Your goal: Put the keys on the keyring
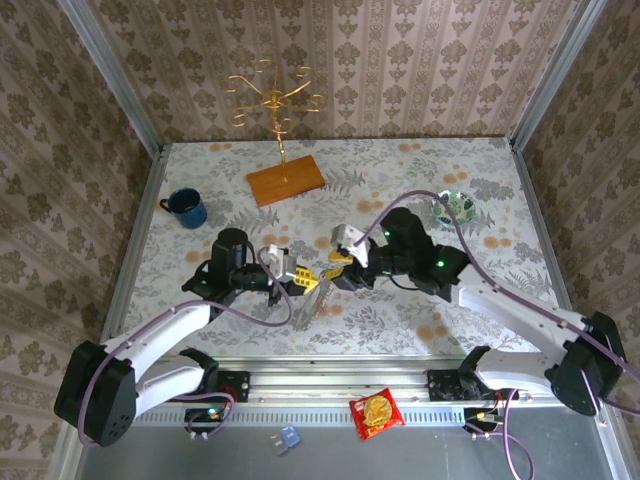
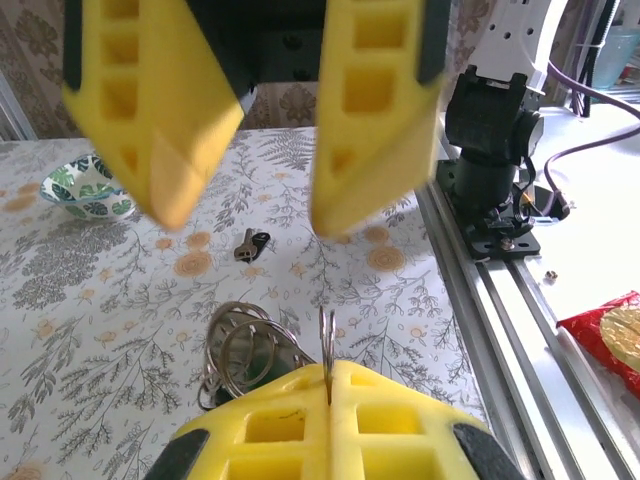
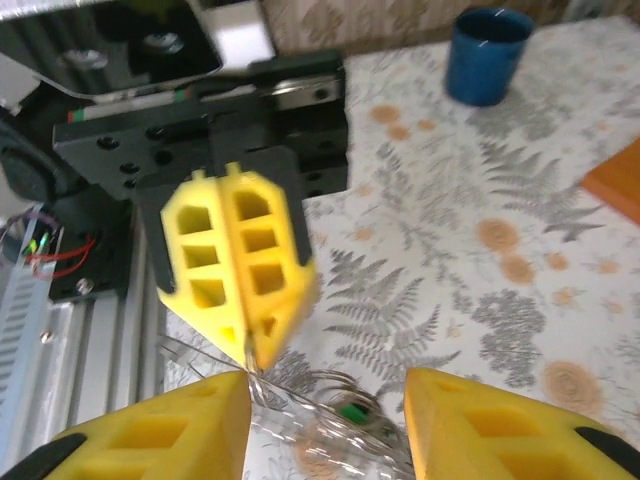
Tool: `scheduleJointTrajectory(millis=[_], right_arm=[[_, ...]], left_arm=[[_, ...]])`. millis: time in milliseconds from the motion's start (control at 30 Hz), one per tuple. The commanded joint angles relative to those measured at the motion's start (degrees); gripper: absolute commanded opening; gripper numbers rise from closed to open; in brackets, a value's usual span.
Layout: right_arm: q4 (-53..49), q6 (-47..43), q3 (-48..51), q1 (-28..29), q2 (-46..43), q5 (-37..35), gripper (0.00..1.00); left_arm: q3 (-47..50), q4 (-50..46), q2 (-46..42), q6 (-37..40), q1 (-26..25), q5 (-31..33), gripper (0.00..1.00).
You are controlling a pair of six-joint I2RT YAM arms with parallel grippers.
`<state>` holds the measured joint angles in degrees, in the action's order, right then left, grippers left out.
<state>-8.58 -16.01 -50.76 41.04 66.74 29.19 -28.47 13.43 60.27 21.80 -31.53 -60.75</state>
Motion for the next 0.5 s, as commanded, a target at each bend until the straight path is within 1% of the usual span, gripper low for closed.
scheduleJointTrajectory(millis=[0,133,367,467], right_arm=[[8.6,0.6,5.7,0.0,-3.9,3.9,0.45],[18.1,2.7,12.0,0.6,-5.4,1.0,0.40],[23.6,6.1,14.1,3.7,-1.8,-1.1,0.39],[26.0,6.6,14.7,4.4,-0.7,-2.3,0.35]], left_arm=[[1.8,7.7,-1.0,-3.6,-0.4,-0.8,0.00],[2.5,9.7,-0.9,-4.7,-0.6,-1.0,0.00],[3.3,12.5,-0.2,-6.1,-0.8,-1.1,0.00],[3.5,13.3,0.2,-6.6,-0.9,-1.5,0.00]])
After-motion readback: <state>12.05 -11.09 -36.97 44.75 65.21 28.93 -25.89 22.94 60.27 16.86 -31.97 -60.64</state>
